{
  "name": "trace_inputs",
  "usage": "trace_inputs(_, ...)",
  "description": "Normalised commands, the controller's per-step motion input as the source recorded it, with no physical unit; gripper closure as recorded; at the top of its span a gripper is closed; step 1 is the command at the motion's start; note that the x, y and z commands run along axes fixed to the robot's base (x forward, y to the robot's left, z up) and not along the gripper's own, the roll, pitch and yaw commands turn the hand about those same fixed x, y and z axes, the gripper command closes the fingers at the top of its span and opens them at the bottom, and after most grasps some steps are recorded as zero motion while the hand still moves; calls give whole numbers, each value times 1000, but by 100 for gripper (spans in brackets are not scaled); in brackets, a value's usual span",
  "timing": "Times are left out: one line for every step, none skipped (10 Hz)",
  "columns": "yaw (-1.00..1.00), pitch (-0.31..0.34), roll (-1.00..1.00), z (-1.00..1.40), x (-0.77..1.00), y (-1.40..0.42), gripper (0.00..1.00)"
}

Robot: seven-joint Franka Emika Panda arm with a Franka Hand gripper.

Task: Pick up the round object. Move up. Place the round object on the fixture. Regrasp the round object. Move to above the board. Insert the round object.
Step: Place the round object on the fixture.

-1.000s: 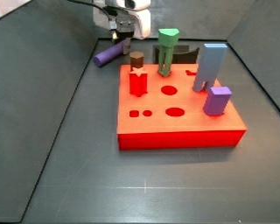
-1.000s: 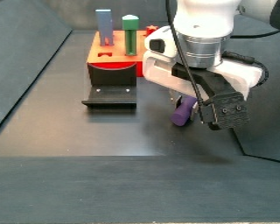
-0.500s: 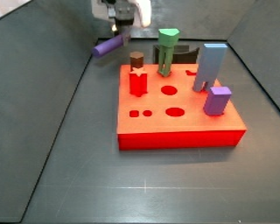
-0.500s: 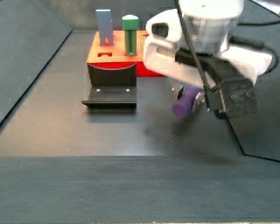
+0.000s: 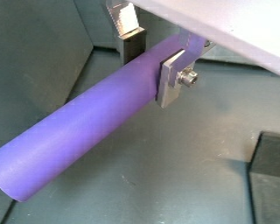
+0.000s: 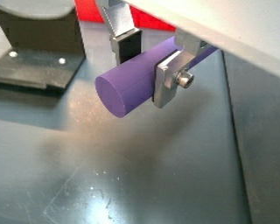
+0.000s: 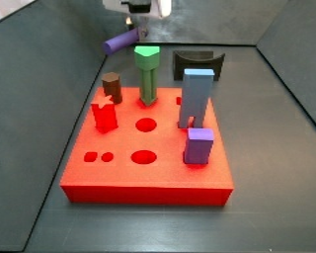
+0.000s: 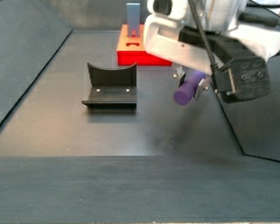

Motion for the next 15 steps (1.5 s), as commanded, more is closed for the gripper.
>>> trace_inputs(3,43,32,1000,-13,1,100)
trace_inputs(-5,69,58,1000,-15,2,100)
trace_inputs(-3,86,75,1000,-19,0,100)
trace_inputs(8,101,96,1000,-22,-3,100)
trace_inputs(13,106,108,1000,-23,-5,100)
trace_inputs(16,104,108,1000,-24,-11,100)
trace_inputs(13,96,95,1000,-28,-4,100)
trace_inputs(9,87,75,893,-26,-1,100)
trace_inputs(8,86,70,810,-23,1,100)
trace_inputs(7,87,64,634,-15,6,100)
trace_inputs(6,94,66,547,-12,9,100)
trace_inputs(9,104,65,370,-1,5,100)
trace_inputs(10,111,56,191,4,12,100)
trace_inputs(1000,-131,180,-249,1000,-445,100)
trace_inputs(1000,-137,179,-278,1000,-443,100)
